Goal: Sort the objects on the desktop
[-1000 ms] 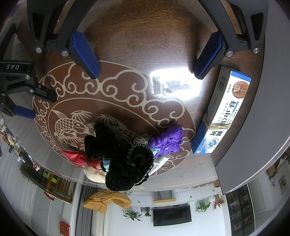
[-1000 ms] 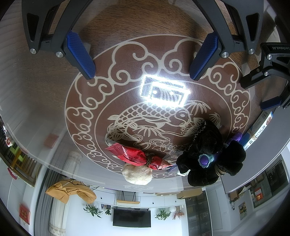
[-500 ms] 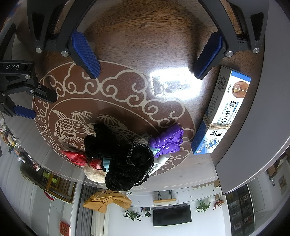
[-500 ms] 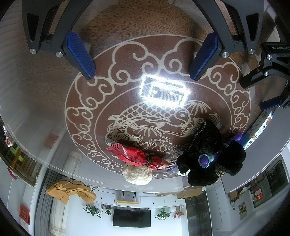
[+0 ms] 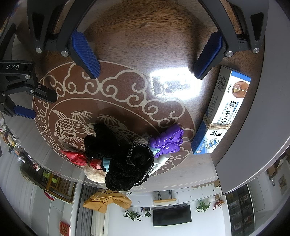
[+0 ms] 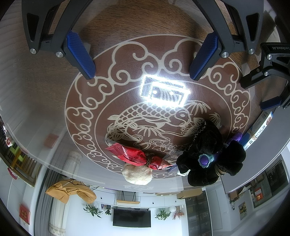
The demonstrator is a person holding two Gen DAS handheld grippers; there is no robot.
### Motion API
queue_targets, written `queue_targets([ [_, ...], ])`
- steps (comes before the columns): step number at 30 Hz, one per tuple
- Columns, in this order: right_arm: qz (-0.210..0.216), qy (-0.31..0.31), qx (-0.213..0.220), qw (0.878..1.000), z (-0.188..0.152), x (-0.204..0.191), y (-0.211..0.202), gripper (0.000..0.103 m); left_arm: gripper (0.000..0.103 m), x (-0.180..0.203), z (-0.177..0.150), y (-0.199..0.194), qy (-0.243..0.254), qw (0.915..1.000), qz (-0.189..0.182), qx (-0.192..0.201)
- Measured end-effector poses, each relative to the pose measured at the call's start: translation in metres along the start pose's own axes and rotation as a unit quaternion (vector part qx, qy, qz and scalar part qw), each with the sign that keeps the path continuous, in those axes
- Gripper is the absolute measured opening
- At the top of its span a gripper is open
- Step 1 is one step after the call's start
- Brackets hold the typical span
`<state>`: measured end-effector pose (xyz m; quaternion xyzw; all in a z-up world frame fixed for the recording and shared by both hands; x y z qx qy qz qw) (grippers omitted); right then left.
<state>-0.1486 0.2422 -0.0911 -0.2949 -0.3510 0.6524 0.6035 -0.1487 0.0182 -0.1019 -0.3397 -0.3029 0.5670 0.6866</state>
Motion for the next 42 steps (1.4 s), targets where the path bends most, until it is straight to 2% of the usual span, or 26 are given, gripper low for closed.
queue_targets([
  [27,0.000,0.000,0.000,1.000,0.000,0.000,0.000,0.103,0.103,-0.001,-0.002,-0.001,-0.002,1.0000,0.001,-0.003],
  [31,0.000,0.000,0.000,1.000,0.000,0.000,0.000,0.103,0.103,-0.001,-0.028,-0.019,0.012,0.9980,-0.002,-0.062],
  [32,0.000,0.000,0.000,1.000,0.000,0.000,0.000,0.103,0.103,-0.005,-0.035,-0.027,0.016,0.9981,-0.003,-0.060],
  [33,0.000,0.000,0.000,1.000,0.000,0.000,0.000,0.103,0.103,-0.009,-0.038,-0.038,0.022,0.9989,-0.005,-0.040],
  [35,0.000,0.000,0.000,1.000,0.000,0.000,0.000,0.103,0.103,-0.019,-0.030,-0.049,0.032,0.9994,0.007,-0.013],
  [37,0.000,0.000,0.000,1.000,0.000,0.000,0.000,0.103,0.103,-0.032,-0.009,-0.051,0.039,0.9987,0.033,-0.001],
  [40,0.000,0.000,0.000,1.000,0.000,0.000,0.000,0.103,0.103,-0.053,0.027,-0.035,0.017,0.9990,0.040,-0.003],
  [42,0.000,0.000,0.000,1.000,0.000,0.000,0.000,0.103,0.103,-0.067,0.043,-0.011,-0.003,0.9992,0.034,-0.023],
])
Point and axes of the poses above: each gripper's, at about its wrist camera, not at the fingertips, and y roughly the way its jaws point, x to its right, z to its top, the point moved 7 cm from there along y, roughly the way its jaws point, and after that the axes turned 3 degrees about -y, right-handed, at the moved point
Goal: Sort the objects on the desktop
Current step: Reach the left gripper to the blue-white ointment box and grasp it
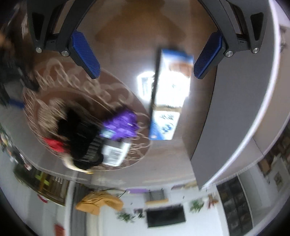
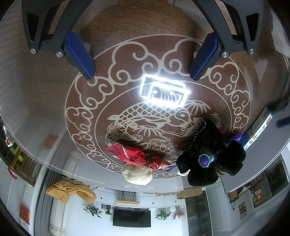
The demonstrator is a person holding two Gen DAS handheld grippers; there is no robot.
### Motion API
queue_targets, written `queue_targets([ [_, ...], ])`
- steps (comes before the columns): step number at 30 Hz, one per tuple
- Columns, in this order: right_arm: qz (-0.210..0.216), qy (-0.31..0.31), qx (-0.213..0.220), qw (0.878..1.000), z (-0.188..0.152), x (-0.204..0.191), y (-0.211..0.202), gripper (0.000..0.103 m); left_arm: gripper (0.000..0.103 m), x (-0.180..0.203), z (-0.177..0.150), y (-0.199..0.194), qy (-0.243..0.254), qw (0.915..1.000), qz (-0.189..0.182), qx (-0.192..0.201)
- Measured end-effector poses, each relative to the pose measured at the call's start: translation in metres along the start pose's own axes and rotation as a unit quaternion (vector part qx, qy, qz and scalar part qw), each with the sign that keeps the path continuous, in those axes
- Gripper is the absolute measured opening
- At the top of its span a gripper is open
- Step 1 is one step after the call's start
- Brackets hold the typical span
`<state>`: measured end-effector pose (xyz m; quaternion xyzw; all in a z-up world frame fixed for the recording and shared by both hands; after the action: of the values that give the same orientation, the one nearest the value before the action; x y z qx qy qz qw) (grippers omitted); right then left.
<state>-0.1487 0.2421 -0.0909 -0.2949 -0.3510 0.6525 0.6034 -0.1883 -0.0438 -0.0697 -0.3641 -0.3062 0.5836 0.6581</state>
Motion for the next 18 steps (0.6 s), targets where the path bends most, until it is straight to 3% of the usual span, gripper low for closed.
queue_targets([
  [4,0.000,0.000,0.000,1.000,0.000,0.000,0.000,0.103,0.103,-0.019,0.015,0.042,-0.024,0.9989,-0.019,-0.037],
  [8,0.000,0.000,0.000,1.000,0.000,0.000,0.000,0.103,0.103,-0.017,0.024,0.048,-0.007,0.9996,-0.025,-0.014],
  [16,0.000,0.000,0.000,1.000,0.000,0.000,0.000,0.103,0.102,-0.019,0.030,0.057,-0.037,0.9993,-0.001,-0.007],
  [17,0.000,0.000,0.000,1.000,0.000,0.000,0.000,0.103,0.087,-0.018,0.029,0.052,-0.041,0.9991,0.002,0.004],
  [18,0.000,0.000,0.000,1.000,0.000,0.000,0.000,0.103,0.062,-0.016,0.028,0.045,-0.041,0.9990,0.003,0.018],
])
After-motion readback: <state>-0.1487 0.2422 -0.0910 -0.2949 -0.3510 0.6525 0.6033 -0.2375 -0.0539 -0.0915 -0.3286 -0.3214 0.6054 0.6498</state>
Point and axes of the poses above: each gripper's, at about its wrist camera, not at the fingertips, and y roughly the way its jaws point, x to its right, z to its top, the point moved 7 cm from there along y, roughly the way its jaws point, and after that the axes turned 3 degrees about -y, right-handed, at the moved point
